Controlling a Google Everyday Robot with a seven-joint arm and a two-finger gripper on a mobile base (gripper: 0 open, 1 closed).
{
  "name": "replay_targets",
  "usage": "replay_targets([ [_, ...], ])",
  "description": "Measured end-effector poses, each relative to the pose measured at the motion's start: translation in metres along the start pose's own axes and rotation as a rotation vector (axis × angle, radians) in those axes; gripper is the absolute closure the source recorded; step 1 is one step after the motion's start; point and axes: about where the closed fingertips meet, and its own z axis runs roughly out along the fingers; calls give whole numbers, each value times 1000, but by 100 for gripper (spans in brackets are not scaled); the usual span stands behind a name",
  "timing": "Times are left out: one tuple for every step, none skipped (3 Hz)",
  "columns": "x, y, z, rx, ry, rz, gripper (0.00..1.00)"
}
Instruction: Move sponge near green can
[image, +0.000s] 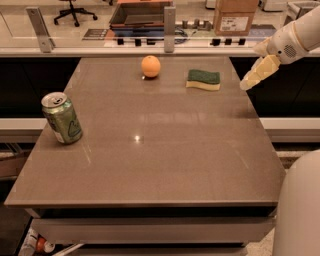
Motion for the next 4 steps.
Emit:
replay_targets([
  [2, 1, 24, -34, -22, 24, 0],
  [5, 4, 46, -57, -58, 52, 0],
  [5, 6, 63, -65, -106, 69, 0],
  [1, 8, 79, -71, -138, 64, 0],
])
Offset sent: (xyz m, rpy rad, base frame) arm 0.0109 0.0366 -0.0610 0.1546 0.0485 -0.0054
